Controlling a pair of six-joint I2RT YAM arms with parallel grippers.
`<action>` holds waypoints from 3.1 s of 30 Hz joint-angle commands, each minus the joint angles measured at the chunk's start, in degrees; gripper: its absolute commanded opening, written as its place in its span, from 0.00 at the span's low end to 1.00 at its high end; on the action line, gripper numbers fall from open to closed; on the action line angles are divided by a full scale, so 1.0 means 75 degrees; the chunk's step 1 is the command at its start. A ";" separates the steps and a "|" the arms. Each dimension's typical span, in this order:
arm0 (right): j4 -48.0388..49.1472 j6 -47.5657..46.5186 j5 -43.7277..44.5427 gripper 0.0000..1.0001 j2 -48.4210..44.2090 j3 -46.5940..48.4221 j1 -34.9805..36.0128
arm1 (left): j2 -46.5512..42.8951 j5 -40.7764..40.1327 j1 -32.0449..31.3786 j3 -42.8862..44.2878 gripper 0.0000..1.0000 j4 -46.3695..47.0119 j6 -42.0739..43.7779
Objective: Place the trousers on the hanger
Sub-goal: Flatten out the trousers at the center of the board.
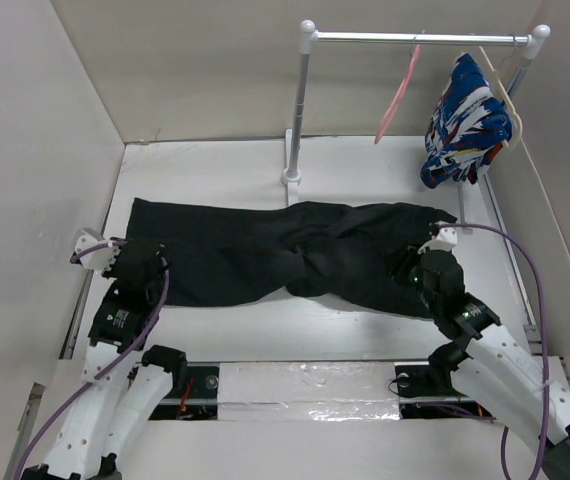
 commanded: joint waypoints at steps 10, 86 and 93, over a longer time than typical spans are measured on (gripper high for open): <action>0.1054 0.0107 0.0153 0.57 0.0718 -0.0248 -0.0913 | 0.0043 0.2899 0.0041 0.0396 0.40 0.1505 0.1928; 0.1994 -0.0351 -0.2287 0.07 0.2056 0.0420 -0.0873 | 0.4675 0.2455 -0.4991 -0.0815 0.67 0.5717 0.1483; 0.2533 -0.0269 -0.1748 0.25 0.3484 0.0677 0.1870 | 0.4006 0.3932 -0.1251 -0.1648 0.67 0.5564 0.1389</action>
